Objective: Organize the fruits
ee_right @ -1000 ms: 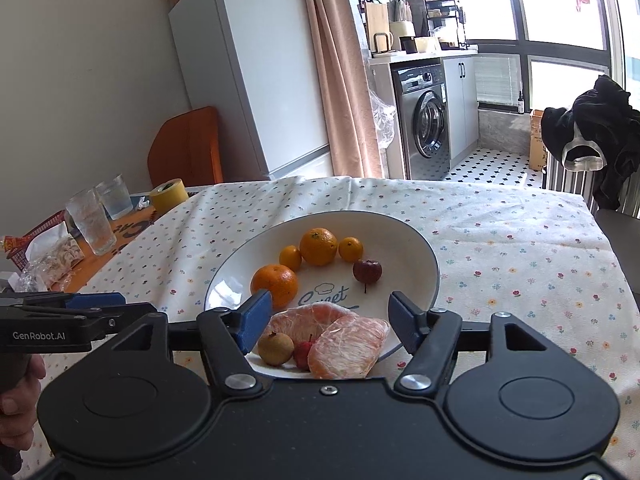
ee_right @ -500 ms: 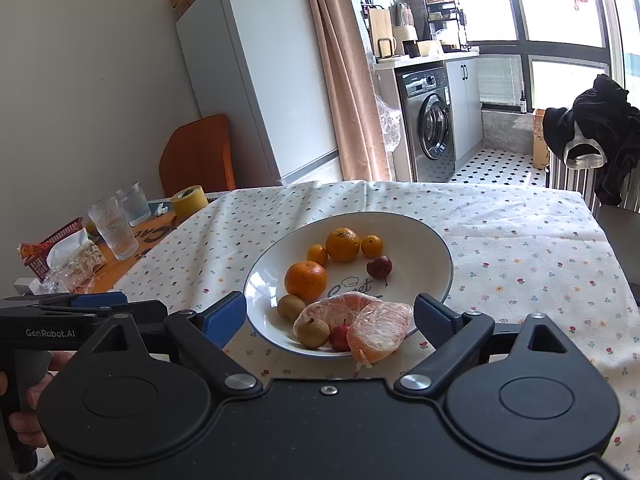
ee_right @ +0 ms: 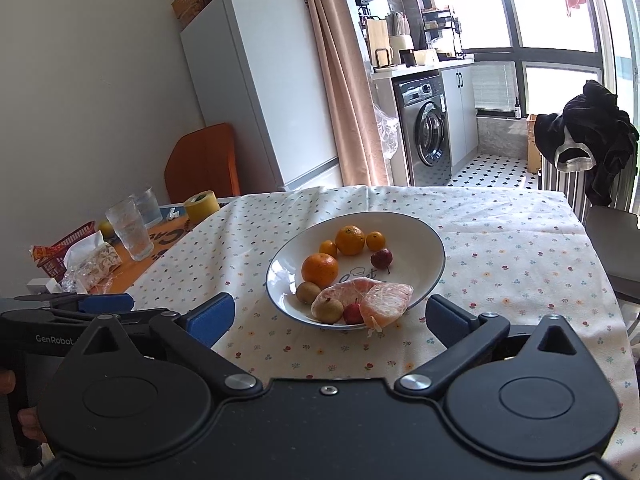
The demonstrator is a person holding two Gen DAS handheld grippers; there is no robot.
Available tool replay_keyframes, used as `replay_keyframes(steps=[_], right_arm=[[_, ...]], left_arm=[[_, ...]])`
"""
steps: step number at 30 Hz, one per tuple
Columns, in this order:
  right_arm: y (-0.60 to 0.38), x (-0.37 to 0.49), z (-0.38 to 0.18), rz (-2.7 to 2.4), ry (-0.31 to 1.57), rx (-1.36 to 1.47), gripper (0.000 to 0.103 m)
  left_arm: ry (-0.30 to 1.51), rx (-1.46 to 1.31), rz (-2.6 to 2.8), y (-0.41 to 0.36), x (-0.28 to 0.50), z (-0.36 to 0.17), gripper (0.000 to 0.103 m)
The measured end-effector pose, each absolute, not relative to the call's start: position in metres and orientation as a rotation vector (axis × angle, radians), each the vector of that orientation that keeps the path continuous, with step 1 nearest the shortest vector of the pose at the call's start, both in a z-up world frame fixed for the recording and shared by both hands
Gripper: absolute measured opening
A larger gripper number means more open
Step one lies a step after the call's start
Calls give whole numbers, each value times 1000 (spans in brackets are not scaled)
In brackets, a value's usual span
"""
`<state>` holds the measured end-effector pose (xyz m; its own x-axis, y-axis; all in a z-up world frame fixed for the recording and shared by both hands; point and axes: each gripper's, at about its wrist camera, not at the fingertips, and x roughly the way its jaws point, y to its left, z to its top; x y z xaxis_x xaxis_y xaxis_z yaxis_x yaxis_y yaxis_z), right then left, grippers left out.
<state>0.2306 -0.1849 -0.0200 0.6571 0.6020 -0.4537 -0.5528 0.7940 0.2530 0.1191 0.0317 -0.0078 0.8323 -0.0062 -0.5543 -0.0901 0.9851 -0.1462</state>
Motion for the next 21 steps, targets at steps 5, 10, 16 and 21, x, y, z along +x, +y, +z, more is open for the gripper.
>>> replay_keyframes(steps=[5, 10, 16, 21], right_arm=[[-192, 219, -14, 655, 536, 106, 103], [-196, 211, -8, 662, 524, 114, 103], [-199, 200, -4, 673, 521, 122, 103], [-202, 187, -2, 676, 519, 119, 103]], left_arm=[[571, -159, 41, 30, 108, -1, 97], [565, -156, 45, 31, 98, 3, 97], [556, -135, 33, 28, 84, 7, 97], [556, -130, 22, 26, 71, 8, 97]])
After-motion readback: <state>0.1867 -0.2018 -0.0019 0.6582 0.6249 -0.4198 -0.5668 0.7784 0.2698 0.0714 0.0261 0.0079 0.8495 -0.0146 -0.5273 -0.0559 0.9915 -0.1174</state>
